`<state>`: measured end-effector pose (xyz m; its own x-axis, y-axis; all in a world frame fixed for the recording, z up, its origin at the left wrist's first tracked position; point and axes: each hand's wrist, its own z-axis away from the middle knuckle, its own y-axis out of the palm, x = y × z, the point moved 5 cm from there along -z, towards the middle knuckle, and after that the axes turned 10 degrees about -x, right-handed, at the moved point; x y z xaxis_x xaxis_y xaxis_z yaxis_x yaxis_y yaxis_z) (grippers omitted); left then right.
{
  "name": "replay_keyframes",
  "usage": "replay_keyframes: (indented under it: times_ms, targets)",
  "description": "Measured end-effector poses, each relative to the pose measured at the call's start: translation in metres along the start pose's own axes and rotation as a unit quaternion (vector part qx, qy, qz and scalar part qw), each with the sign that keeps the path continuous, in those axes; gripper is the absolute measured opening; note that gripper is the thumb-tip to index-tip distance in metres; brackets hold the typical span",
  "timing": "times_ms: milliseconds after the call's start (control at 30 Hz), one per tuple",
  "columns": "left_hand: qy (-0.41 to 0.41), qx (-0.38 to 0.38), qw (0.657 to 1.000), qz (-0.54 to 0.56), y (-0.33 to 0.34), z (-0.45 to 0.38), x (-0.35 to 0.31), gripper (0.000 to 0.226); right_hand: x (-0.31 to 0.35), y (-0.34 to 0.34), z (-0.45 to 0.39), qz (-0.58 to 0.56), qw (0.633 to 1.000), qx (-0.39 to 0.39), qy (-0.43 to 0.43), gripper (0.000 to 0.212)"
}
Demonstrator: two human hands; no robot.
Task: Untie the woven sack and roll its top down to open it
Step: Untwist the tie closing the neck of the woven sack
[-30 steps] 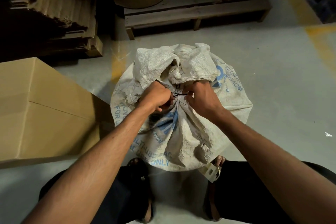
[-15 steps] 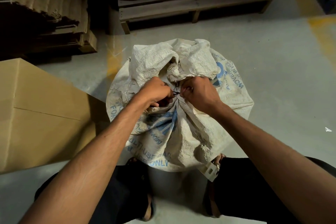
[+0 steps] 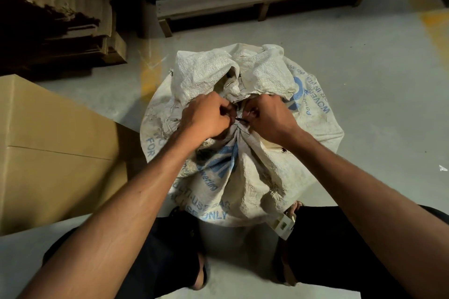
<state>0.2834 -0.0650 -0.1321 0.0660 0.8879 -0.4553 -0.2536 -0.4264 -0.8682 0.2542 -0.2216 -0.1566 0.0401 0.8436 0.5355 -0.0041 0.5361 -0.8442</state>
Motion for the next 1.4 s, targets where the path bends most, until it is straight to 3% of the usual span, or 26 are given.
replay_keyframes:
  times_ms: [67,200,333,500,600,833,1033,1167,1400]
  targets:
    - [0.050,-0.049,0.996,-0.052,-0.002,0.004,-0.007,0.035,0.000,0.000,-0.001,-0.005,1.000,0.009,-0.002,0.015]
    - [0.079,-0.041,0.994,-0.071,-0.006,0.007,-0.013,0.042,0.005,-0.003,-0.001,-0.013,0.999,0.026,-0.018,0.019]
    - [0.110,-0.048,0.988,-0.096,-0.008,0.015,-0.020,0.044,0.016,-0.012,0.003,-0.009,0.997,0.053,-0.061,0.001]
    - [0.144,-0.052,0.981,-0.119,-0.007,0.018,-0.024,0.045,0.016,-0.017,0.004,-0.040,0.995,0.054,-0.072,0.015]
    - [0.146,-0.034,0.981,-0.126,-0.007,0.018,-0.024,0.042,0.010,-0.011,0.003,-0.020,0.999,0.023,-0.029,0.035]
    - [0.138,-0.004,0.983,-0.124,-0.003,0.019,-0.027,0.015,0.012,-0.009,0.010,0.029,0.999,0.005,-0.042,0.018]
    - [0.140,-0.004,0.983,-0.120,0.003,0.022,-0.025,0.017,0.027,-0.014,0.023,0.076,0.990,-0.019,-0.118,0.009]
    - [0.143,0.009,0.981,-0.133,0.004,0.024,-0.025,0.023,0.028,-0.013,0.025,0.064,0.990,-0.032,-0.121,0.009]
    - [0.142,0.005,0.980,-0.139,0.005,0.027,-0.027,0.023,0.030,-0.013,0.027,0.063,0.989,-0.017,-0.136,0.024]
